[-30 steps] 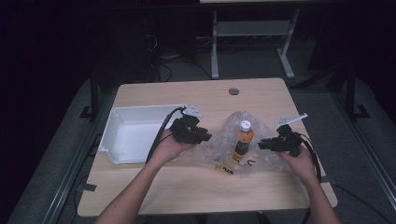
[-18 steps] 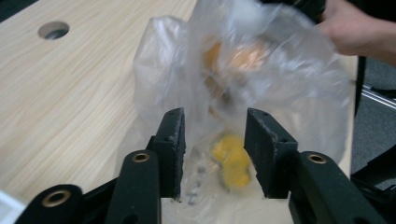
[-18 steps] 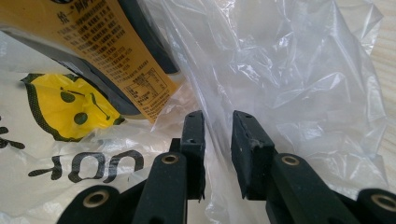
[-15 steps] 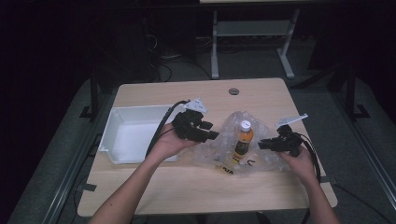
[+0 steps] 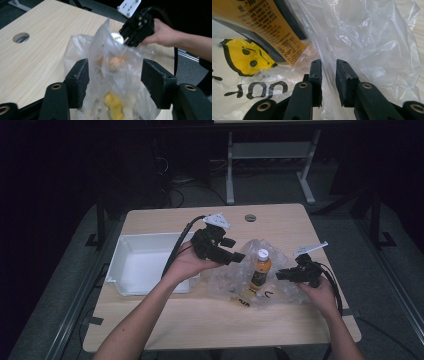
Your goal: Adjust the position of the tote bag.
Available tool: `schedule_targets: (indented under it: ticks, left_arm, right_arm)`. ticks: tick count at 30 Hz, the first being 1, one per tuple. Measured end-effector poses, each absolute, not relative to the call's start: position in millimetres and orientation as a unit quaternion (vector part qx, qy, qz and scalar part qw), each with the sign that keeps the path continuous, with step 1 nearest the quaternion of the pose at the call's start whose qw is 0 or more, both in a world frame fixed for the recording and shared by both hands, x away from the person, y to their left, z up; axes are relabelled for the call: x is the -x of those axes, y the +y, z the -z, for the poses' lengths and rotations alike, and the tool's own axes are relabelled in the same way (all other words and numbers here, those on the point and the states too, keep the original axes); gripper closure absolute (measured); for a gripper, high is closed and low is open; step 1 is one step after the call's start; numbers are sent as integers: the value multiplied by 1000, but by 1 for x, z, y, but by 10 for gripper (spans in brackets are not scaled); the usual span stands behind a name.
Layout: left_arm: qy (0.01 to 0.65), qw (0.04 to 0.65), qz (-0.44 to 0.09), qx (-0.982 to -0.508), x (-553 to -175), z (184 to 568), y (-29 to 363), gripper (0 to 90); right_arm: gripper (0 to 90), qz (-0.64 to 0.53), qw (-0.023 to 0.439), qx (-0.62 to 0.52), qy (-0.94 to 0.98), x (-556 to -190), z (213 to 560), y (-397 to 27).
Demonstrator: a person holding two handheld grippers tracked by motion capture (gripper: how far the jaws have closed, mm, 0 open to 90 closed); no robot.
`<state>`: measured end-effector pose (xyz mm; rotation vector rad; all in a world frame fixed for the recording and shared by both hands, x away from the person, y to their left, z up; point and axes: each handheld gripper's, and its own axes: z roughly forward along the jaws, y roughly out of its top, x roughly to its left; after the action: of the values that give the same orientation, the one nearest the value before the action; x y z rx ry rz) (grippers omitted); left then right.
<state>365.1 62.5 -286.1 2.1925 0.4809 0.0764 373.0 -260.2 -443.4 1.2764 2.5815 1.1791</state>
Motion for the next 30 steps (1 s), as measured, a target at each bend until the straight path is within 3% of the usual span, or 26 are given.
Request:
schedule_targets:
  ticks: [20,26,30]
  left_arm:
    - [197,423,-32,-884,-393,286,19,293]
    - [202,419,-18,-885,-400,293,14,365]
    - [196,417,-13,-888,-401,297,14,554]
  right_arm:
    - [753,-384,10,-411,827,-376,443,-261]
    - [753,-385,10,-410,827,-376,444,-262]
    - [755,-385,10,-409,827,-376,444,-262]
